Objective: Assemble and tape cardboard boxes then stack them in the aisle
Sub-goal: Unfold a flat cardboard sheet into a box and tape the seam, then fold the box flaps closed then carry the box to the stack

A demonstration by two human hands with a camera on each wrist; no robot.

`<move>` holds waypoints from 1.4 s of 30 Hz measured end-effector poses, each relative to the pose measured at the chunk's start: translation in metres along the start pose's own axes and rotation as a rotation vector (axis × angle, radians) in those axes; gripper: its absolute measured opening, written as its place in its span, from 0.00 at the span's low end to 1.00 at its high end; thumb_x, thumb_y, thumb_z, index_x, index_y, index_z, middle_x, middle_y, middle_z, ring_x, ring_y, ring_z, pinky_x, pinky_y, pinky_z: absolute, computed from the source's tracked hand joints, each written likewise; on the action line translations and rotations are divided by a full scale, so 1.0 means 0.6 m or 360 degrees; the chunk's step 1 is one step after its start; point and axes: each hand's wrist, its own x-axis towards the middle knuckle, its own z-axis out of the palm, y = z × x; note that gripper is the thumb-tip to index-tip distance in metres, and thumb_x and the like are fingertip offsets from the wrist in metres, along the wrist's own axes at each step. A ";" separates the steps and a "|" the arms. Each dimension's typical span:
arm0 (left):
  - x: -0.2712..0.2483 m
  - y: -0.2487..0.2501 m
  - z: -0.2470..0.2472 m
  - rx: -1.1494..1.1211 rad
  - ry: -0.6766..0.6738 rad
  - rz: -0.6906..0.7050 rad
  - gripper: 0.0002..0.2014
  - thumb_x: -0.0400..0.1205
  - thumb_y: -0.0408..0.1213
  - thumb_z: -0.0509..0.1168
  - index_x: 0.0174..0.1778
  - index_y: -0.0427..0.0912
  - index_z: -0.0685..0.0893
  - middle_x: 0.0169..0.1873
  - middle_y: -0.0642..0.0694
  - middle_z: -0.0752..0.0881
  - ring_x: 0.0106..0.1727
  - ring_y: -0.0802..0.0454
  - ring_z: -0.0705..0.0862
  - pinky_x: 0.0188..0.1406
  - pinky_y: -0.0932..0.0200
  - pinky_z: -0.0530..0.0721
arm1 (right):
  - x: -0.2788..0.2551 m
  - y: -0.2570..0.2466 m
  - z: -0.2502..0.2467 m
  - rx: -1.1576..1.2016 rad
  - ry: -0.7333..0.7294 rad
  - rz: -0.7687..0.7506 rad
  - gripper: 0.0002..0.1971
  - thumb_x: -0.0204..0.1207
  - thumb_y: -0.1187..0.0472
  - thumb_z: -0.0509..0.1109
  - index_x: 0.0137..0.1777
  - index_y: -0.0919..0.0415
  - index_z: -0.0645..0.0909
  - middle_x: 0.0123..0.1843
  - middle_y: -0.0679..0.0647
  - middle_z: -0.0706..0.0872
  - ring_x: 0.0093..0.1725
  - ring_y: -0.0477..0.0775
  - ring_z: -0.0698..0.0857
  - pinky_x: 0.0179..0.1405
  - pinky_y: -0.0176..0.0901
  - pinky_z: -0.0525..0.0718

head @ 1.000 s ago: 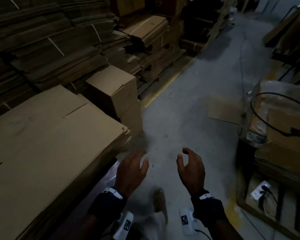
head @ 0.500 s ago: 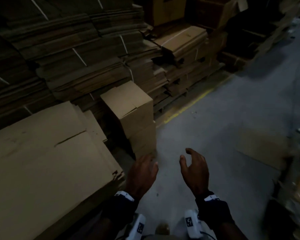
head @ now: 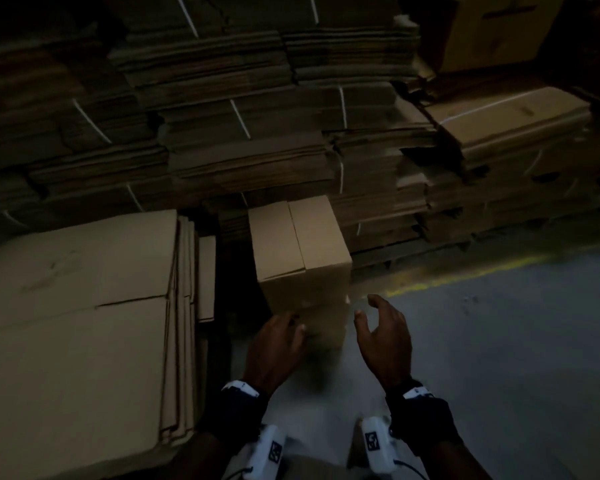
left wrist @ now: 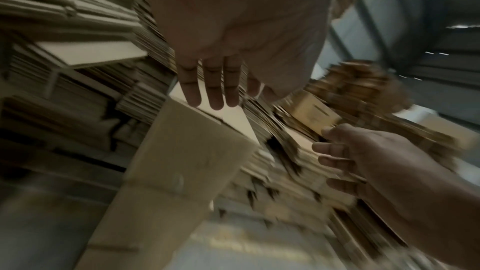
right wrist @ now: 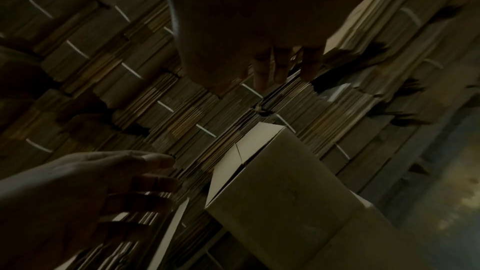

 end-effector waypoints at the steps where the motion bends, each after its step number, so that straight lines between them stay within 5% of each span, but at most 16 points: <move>1: 0.020 0.005 0.001 -0.0012 0.0015 -0.0048 0.22 0.84 0.54 0.58 0.61 0.41 0.86 0.54 0.43 0.88 0.55 0.45 0.87 0.54 0.54 0.83 | 0.030 -0.002 0.002 0.0005 -0.0036 -0.0048 0.19 0.81 0.54 0.72 0.68 0.63 0.84 0.64 0.60 0.89 0.65 0.64 0.84 0.61 0.52 0.80; 11: 0.211 -0.044 -0.012 -0.0045 0.0158 -0.0307 0.21 0.85 0.47 0.63 0.69 0.37 0.83 0.63 0.38 0.86 0.64 0.43 0.84 0.65 0.57 0.77 | 0.257 -0.008 0.076 -0.0048 -0.0406 -0.0132 0.24 0.84 0.52 0.69 0.77 0.62 0.77 0.70 0.64 0.84 0.69 0.67 0.80 0.64 0.54 0.79; 14: 0.269 -0.088 -0.009 -0.0037 0.0122 -0.0412 0.25 0.84 0.50 0.62 0.71 0.37 0.82 0.66 0.36 0.84 0.67 0.39 0.82 0.68 0.46 0.80 | 0.305 -0.006 0.114 -0.0088 -0.0549 -0.0031 0.28 0.85 0.53 0.69 0.81 0.63 0.72 0.73 0.66 0.81 0.71 0.67 0.78 0.66 0.54 0.76; 17: 0.306 -0.126 -0.007 -0.0128 0.0170 -0.0586 0.31 0.80 0.56 0.58 0.72 0.38 0.80 0.66 0.34 0.83 0.63 0.37 0.84 0.64 0.40 0.83 | 0.344 0.002 0.153 -0.0186 -0.0743 0.0027 0.37 0.81 0.39 0.61 0.84 0.62 0.66 0.78 0.65 0.77 0.75 0.68 0.76 0.72 0.57 0.76; 21: 0.341 -0.165 0.006 -0.0242 0.0115 -0.0772 0.34 0.86 0.50 0.65 0.83 0.33 0.67 0.80 0.32 0.71 0.78 0.37 0.74 0.77 0.57 0.66 | 0.385 0.013 0.182 -0.0215 -0.0891 0.0105 0.40 0.85 0.46 0.68 0.89 0.66 0.56 0.87 0.65 0.65 0.85 0.65 0.66 0.82 0.54 0.67; 24: 0.365 -0.191 0.020 -0.0360 0.0045 -0.0875 0.41 0.86 0.51 0.67 0.89 0.41 0.54 0.86 0.39 0.61 0.84 0.42 0.65 0.75 0.61 0.59 | 0.402 0.032 0.197 -0.0095 -0.0960 0.0222 0.47 0.82 0.37 0.67 0.90 0.58 0.47 0.88 0.62 0.64 0.85 0.64 0.67 0.83 0.58 0.69; 26: 0.376 -0.195 0.027 -0.0507 0.0039 -0.0948 0.44 0.85 0.51 0.69 0.90 0.46 0.50 0.88 0.43 0.58 0.86 0.45 0.61 0.76 0.61 0.57 | 0.404 0.038 0.203 0.0007 -0.1059 0.0307 0.48 0.82 0.36 0.67 0.90 0.52 0.42 0.87 0.58 0.67 0.84 0.61 0.69 0.80 0.50 0.71; 28: 0.381 -0.192 0.032 -0.0621 0.0064 -0.0969 0.45 0.84 0.47 0.71 0.90 0.48 0.48 0.88 0.45 0.57 0.86 0.49 0.59 0.76 0.64 0.55 | 0.402 0.038 0.202 0.0066 -0.1171 0.0390 0.45 0.86 0.46 0.67 0.90 0.51 0.38 0.86 0.56 0.69 0.82 0.58 0.71 0.73 0.37 0.67; 31: 0.371 -0.183 0.034 -0.0643 0.0144 -0.0967 0.46 0.83 0.46 0.73 0.90 0.46 0.49 0.87 0.45 0.60 0.83 0.55 0.61 0.75 0.68 0.58 | 0.399 0.037 0.187 0.0142 -0.1237 0.0418 0.43 0.88 0.49 0.65 0.90 0.51 0.37 0.86 0.54 0.67 0.81 0.54 0.70 0.71 0.35 0.65; 33: 0.352 -0.165 0.032 -0.0670 0.0174 -0.1004 0.50 0.81 0.53 0.73 0.90 0.49 0.48 0.87 0.47 0.61 0.84 0.52 0.63 0.79 0.60 0.62 | 0.398 0.048 0.168 0.0187 -0.1244 0.0360 0.43 0.87 0.48 0.66 0.91 0.50 0.39 0.85 0.50 0.66 0.80 0.47 0.67 0.72 0.34 0.63; 37: 0.292 -0.088 0.029 -0.0726 0.0274 -0.1005 0.46 0.83 0.51 0.71 0.90 0.50 0.49 0.84 0.52 0.65 0.80 0.58 0.66 0.77 0.62 0.63 | 0.399 0.070 0.121 0.0404 -0.1198 0.0252 0.46 0.82 0.43 0.72 0.91 0.46 0.46 0.87 0.41 0.61 0.85 0.48 0.64 0.83 0.45 0.64; 40: 0.225 -0.007 0.043 -0.0700 0.0402 -0.1065 0.45 0.84 0.52 0.69 0.90 0.52 0.48 0.77 0.58 0.68 0.76 0.62 0.67 0.73 0.64 0.64 | 0.396 0.086 0.074 0.0555 -0.1231 0.0183 0.45 0.78 0.43 0.77 0.90 0.43 0.55 0.85 0.45 0.71 0.81 0.48 0.73 0.82 0.53 0.71; 42: 0.166 0.041 0.066 -0.0666 0.0538 -0.1134 0.45 0.83 0.55 0.69 0.90 0.54 0.48 0.79 0.54 0.70 0.78 0.55 0.71 0.73 0.60 0.67 | 0.387 0.096 0.040 0.0652 -0.1341 0.0049 0.42 0.76 0.43 0.78 0.87 0.40 0.60 0.79 0.41 0.78 0.76 0.44 0.79 0.78 0.53 0.77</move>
